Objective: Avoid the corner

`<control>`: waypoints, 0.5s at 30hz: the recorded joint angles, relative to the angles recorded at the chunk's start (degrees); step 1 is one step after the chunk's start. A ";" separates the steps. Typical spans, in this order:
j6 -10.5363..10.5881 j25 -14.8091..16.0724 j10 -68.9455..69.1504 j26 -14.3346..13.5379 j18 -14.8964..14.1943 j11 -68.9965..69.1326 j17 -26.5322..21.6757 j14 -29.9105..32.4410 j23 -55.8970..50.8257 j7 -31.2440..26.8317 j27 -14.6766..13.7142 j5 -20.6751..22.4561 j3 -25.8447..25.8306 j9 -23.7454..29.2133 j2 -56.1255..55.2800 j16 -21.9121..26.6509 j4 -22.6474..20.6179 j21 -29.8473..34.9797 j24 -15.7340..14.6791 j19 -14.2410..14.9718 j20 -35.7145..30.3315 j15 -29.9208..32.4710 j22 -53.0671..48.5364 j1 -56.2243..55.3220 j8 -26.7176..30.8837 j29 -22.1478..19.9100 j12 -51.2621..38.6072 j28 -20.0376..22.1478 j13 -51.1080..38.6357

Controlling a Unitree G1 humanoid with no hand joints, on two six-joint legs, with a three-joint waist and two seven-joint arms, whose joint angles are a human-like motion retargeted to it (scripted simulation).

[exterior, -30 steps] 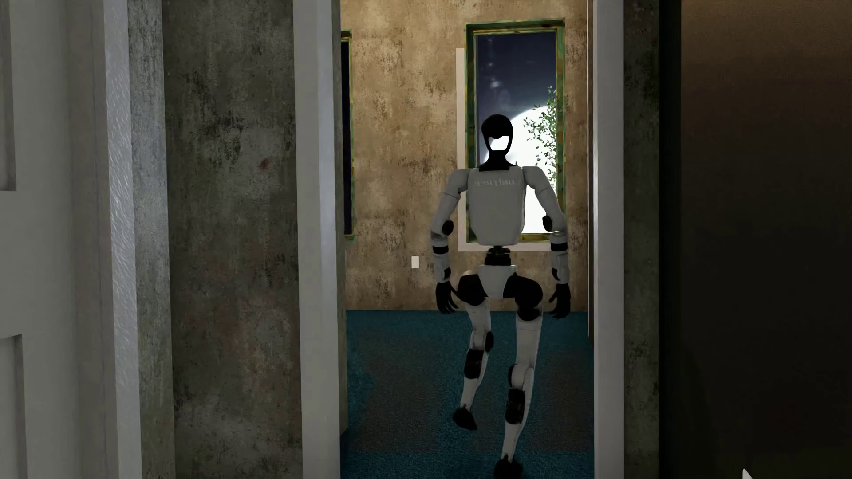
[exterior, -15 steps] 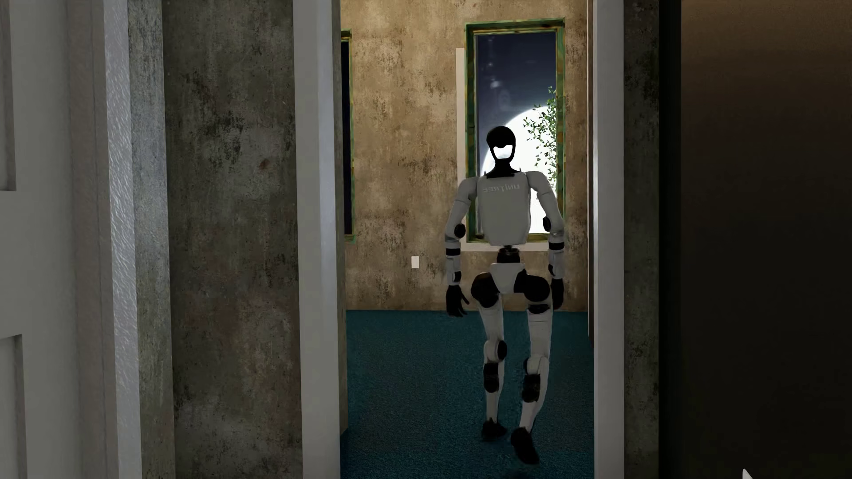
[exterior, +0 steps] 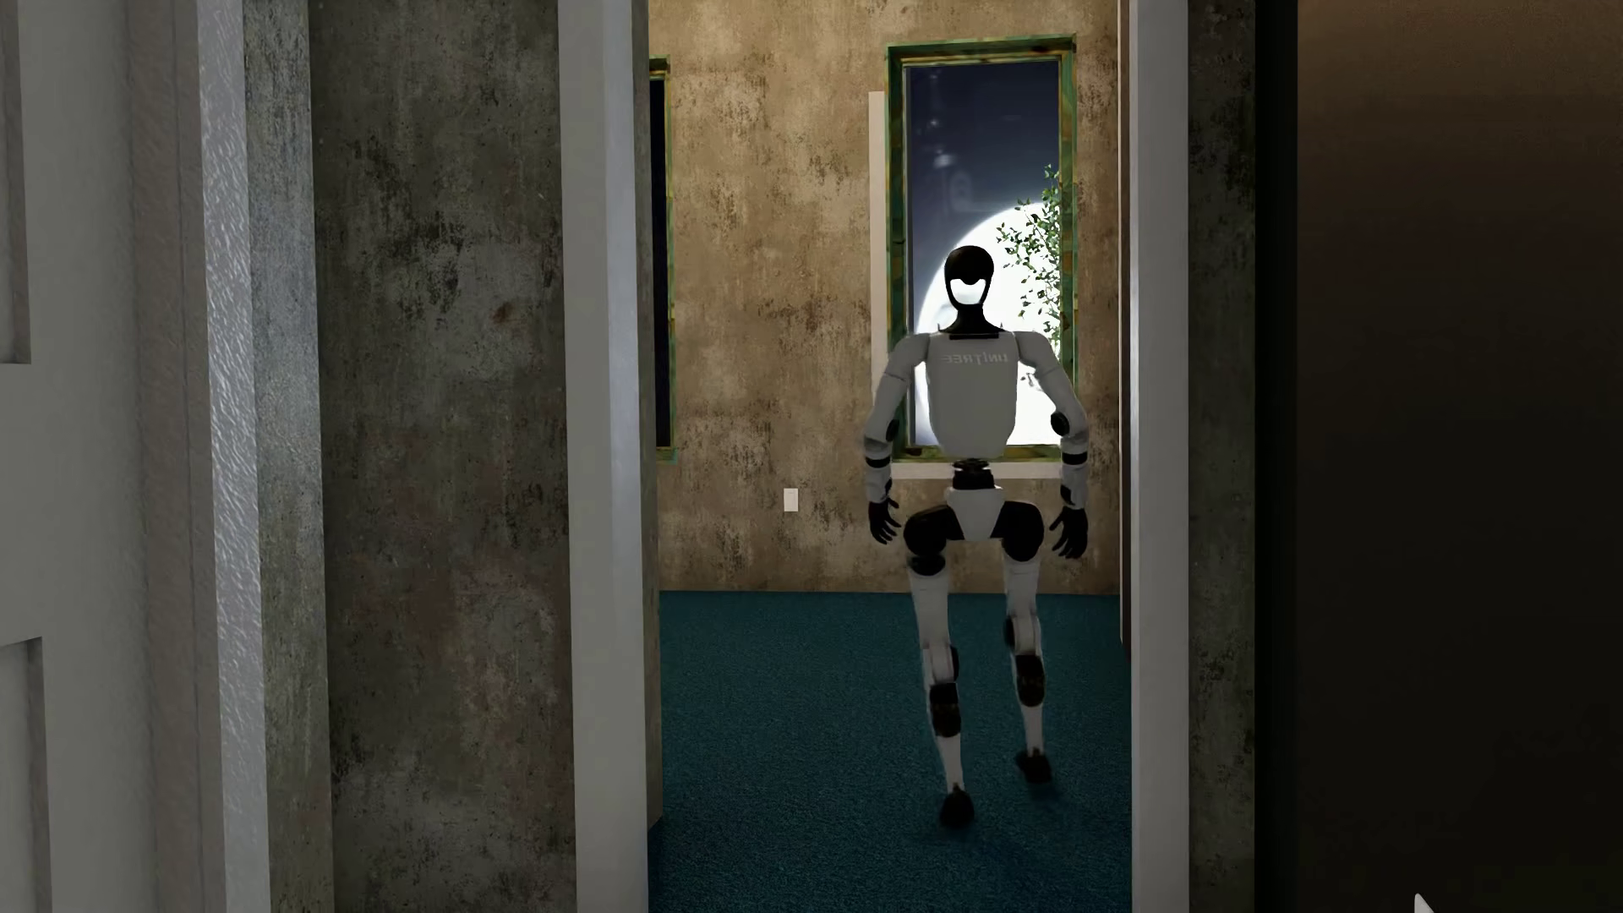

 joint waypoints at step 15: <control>0.79 0.00 52.64 0.00 0.00 -2.86 1.65 0.83 5.00 0.00 0.00 3.21 11.81 -0.87 17.88 -1.02 7.91 10.04 0.00 0.00 0.64 -5.60 20.43 -32.34 0.00 0.00 7.89 0.00 4.25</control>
